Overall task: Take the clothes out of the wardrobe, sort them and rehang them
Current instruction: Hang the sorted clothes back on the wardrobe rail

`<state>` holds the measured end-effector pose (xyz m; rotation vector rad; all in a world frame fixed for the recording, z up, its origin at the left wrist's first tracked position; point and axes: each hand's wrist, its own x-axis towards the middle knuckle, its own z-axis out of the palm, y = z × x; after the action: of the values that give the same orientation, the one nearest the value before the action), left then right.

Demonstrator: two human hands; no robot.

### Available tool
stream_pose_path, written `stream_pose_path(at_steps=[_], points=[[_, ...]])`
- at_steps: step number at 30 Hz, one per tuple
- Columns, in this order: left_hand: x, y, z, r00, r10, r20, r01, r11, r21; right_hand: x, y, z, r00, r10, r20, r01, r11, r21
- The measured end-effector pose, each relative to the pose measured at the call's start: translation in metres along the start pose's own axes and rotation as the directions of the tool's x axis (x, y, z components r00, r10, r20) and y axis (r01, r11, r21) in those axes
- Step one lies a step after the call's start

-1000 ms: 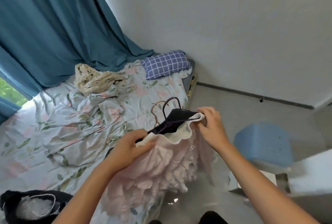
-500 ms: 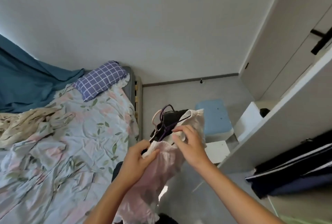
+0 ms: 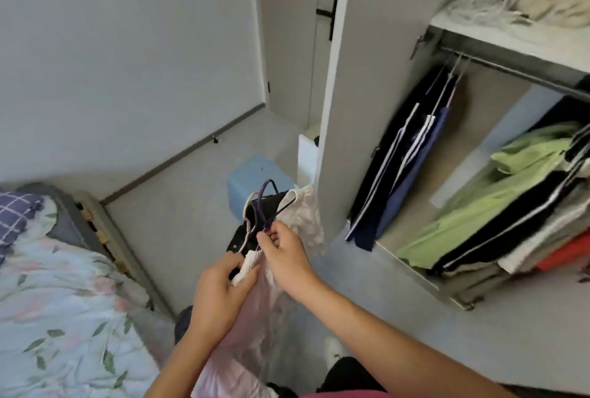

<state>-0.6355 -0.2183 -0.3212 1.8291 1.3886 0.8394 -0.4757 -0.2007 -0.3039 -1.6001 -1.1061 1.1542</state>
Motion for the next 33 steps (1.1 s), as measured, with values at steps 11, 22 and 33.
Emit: stream_pose_path(at_steps=[11, 22, 33], points=[[0.039, 0.075, 0.080, 0.927, 0.176, 0.332, -0.161, 0.984, -0.072, -0.033, 0.021, -0.112, 0.891, 0.097, -0.444, -0.073, 0.995, 0.071], [0.076, 0.186, 0.203, 0.874, 0.180, 0.451, -0.109, 0.978, -0.180, -0.027, 0.054, -0.281, 0.790, 0.118, -0.602, -0.028, 0.987, 0.157], [0.143, 0.269, 0.305, 0.924, -0.015, 0.382, 0.097, 0.976, -0.196, 0.003, 0.070, -0.415, 0.769, 0.095, -0.633, 0.026, 0.983, 0.179]])
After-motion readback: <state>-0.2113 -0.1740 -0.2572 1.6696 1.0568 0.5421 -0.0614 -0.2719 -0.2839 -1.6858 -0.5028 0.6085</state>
